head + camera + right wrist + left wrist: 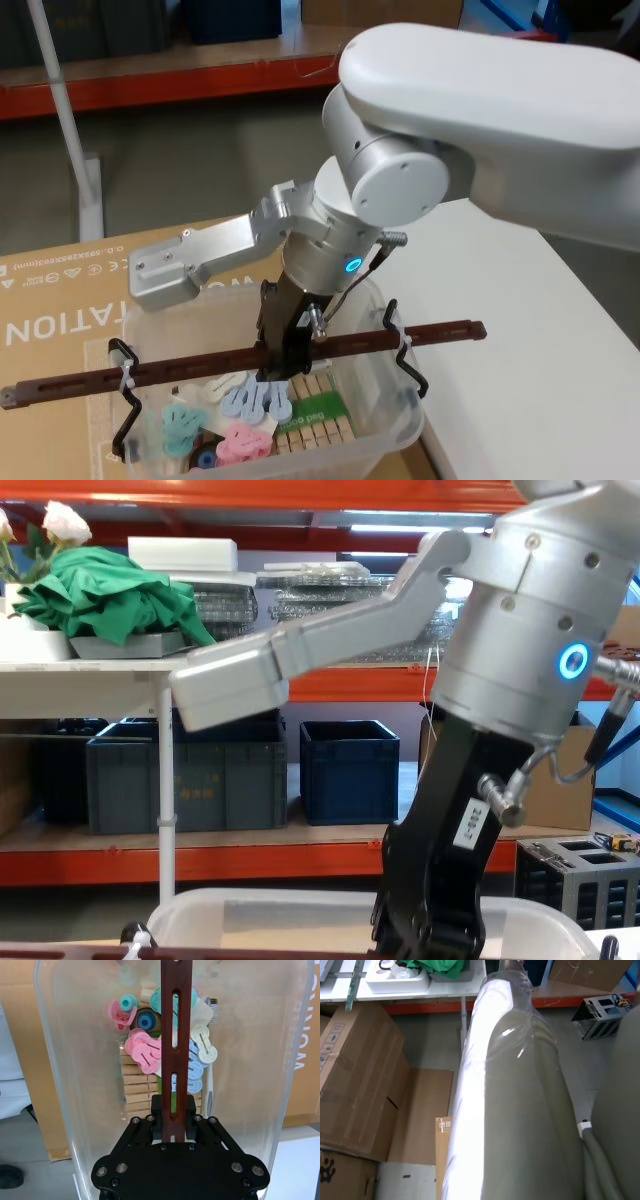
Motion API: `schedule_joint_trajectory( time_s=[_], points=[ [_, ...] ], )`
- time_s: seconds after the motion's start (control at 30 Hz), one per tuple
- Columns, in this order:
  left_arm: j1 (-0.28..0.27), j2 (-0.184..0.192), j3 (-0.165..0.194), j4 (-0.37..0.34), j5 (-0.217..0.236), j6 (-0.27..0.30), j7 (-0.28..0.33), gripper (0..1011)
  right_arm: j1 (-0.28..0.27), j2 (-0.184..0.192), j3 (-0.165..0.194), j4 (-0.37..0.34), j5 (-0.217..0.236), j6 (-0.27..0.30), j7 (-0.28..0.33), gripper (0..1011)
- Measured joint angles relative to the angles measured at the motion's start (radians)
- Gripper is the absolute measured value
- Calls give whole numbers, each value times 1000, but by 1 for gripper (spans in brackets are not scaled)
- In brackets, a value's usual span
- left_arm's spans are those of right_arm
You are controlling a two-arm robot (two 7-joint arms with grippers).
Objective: Use one hand to grasp the basket and place it at the designated location.
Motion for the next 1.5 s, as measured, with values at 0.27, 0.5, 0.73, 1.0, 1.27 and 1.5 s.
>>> schedule_joint_trajectory(
  time_s=[0.27, 0.5, 0.73, 1.0, 1.27, 1.5],
  points=[
    [0, 0, 0, 0, 0, 0, 0, 0, -11, -24, -31, 15, -31, 21, -2, 235],
    [0, 0, 0, 0, 0, 0, 0, 0, -12, -39, -48, 33, -37, 22, 2, 235],
    [0, 0, 0, 0, 0, 0, 0, 0, -7, -47, -59, 45, -38, 14, 3, 234],
    [0, 0, 0, 0, 0, 0, 0, 0, -3, -51, -69, 50, -43, -3, -1, 234],
    [0, 0, 0, 0, 0, 0, 0, 0, -3, -49, -73, 53, -52, -7, -12, 350],
    [0, 0, 0, 0, 0, 0, 0, 0, -1, -47, -66, 59, -52, -8, -19, 570]
  ],
)
